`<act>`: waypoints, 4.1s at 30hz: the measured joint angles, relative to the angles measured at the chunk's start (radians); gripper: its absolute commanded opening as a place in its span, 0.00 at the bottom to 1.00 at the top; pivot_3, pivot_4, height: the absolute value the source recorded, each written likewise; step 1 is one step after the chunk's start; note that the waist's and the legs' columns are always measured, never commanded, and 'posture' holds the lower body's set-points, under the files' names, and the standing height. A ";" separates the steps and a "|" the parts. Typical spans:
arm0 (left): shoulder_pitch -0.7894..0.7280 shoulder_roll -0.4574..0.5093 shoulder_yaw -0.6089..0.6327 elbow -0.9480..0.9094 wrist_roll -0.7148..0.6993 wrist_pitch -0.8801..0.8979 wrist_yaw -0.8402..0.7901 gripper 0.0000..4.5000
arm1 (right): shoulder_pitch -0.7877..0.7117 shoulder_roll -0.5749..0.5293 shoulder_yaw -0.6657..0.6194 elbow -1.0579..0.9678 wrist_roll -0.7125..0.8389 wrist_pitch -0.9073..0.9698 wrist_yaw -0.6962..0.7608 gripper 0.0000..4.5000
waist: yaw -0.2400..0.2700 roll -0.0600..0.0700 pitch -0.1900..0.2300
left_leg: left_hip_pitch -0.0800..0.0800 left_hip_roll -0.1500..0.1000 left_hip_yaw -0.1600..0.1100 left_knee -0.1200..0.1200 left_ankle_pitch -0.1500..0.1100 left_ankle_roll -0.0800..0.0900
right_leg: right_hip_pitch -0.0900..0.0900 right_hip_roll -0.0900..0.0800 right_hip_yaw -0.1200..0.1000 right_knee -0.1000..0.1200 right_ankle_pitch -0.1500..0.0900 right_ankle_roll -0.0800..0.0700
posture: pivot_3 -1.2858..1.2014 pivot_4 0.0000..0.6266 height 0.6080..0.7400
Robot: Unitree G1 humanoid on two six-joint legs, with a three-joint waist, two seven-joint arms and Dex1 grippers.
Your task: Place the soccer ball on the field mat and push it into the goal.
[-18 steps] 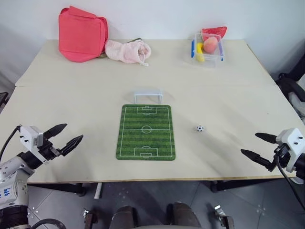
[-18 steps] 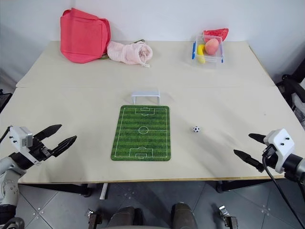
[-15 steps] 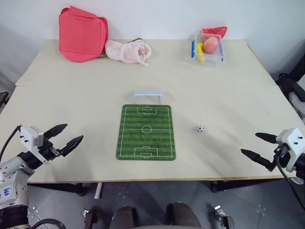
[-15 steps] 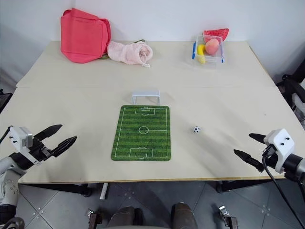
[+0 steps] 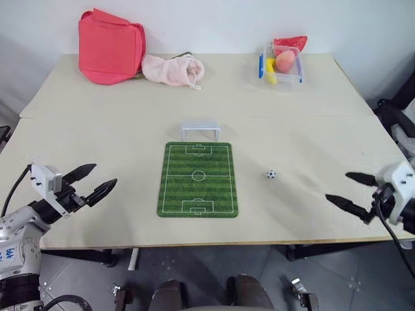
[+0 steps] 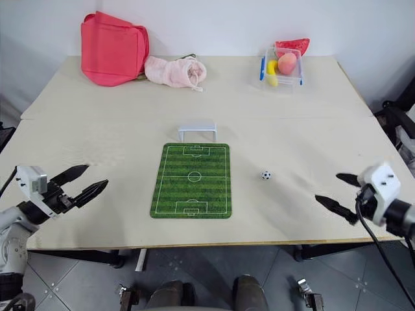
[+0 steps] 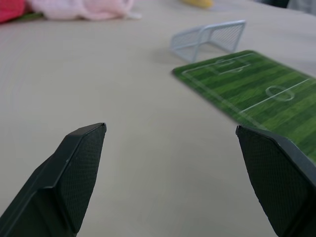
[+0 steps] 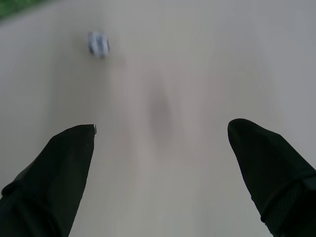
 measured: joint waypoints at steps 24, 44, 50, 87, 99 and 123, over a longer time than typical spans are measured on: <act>-0.080 -0.037 -0.276 -0.202 -0.053 0.072 -0.163 0.99 | -0.650 0.187 0.591 0.573 -0.267 -0.114 0.182 1.00 | -0.002 -0.001 0.001 | -0.002 0.000 0.000 0.002 0.000 0.000 | -0.001 0.002 -0.001 0.005 0.000 0.000 | 0.52 0.24 1.00; 0.004 -0.040 -0.245 -0.235 -0.052 0.042 -0.132 1.00 | -0.646 0.220 0.551 0.514 -0.275 -0.133 0.195 0.18 | -0.004 0.001 0.002 | -0.002 0.000 -0.001 0.004 0.000 0.000 | -0.001 0.001 -0.001 0.007 0.000 0.000 | 0.52 0.24 1.00; 0.046 -0.034 -0.237 -0.135 -0.020 -0.038 -0.177 1.00 | -0.674 0.301 0.577 0.104 -0.164 0.180 0.134 0.18 | -0.008 0.002 0.002 | -0.002 0.003 -0.002 0.002 0.000 -0.002 | -0.002 0.000 -0.002 0.007 0.000 -0.001 | 0.52 0.24 1.00; 0.010 -0.027 -0.213 0.072 -0.027 -0.218 -0.405 1.00 | -0.775 0.522 1.027 0.135 -0.329 0.232 0.128 0.39 | -0.024 0.001 0.002 | -0.005 -0.001 -0.005 0.005 -0.002 0.001 | -0.003 -0.003 -0.012 0.009 0.000 -0.001 | 0.52 0.24 1.00; -0.008 -0.027 -0.213 0.075 -0.020 -0.227 -0.391 1.00 | -0.773 0.522 1.024 0.138 -0.330 0.214 0.140 0.52 | -0.027 0.001 0.002 | -0.005 -0.001 -0.005 0.005 -0.002 0.001 | -0.002 -0.003 -0.012 0.009 0.000 -0.001 | 0.52 0.24 1.00; -0.040 -0.026 -0.215 0.074 -0.020 -0.204 -0.416 1.00 | -0.624 0.508 0.966 -0.195 -0.245 0.368 0.067 0.01 | -0.028 0.000 0.002 | -0.005 -0.001 -0.005 0.003 -0.002 0.001 | -0.002 -0.003 -0.014 0.007 0.000 -0.001 | 0.52 0.24 1.00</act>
